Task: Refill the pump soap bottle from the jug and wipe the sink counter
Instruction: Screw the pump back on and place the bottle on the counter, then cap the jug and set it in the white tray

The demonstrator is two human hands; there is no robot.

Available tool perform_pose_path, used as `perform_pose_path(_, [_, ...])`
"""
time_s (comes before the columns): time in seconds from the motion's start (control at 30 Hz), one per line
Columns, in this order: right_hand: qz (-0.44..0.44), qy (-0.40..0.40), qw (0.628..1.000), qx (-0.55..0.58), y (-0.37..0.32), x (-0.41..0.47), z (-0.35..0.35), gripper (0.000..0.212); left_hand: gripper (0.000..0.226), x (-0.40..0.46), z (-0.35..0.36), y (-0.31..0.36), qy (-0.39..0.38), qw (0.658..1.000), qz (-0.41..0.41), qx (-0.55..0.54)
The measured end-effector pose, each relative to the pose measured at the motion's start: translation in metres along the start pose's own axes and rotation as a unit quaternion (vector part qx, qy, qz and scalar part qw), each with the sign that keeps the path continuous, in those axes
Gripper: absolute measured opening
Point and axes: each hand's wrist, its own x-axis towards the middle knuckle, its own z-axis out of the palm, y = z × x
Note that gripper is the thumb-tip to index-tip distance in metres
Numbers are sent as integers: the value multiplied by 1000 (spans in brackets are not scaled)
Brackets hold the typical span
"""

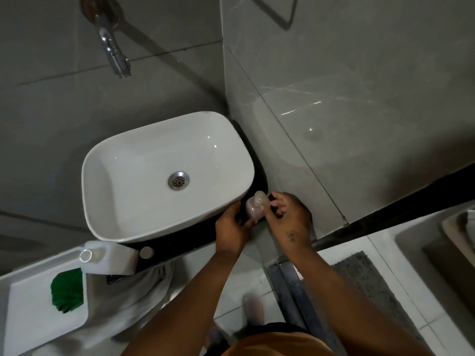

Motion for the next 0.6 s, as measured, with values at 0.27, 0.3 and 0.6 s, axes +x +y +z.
perform_pose_path(0.27, [-15,-123,987,100,-22,-54,82,25,38,-81,-102,-68,228,958,-136,-109])
perform_pose_path(0.3, [-11,-155,984,90,-24,-64,103,23,36,-93,-119,-77,256,945,-157,-126])
perform_pose_path(0.6, [20,-312,946,-89,-52,-125,237,38,76,-112,-244,-99,359,918,-165,33])
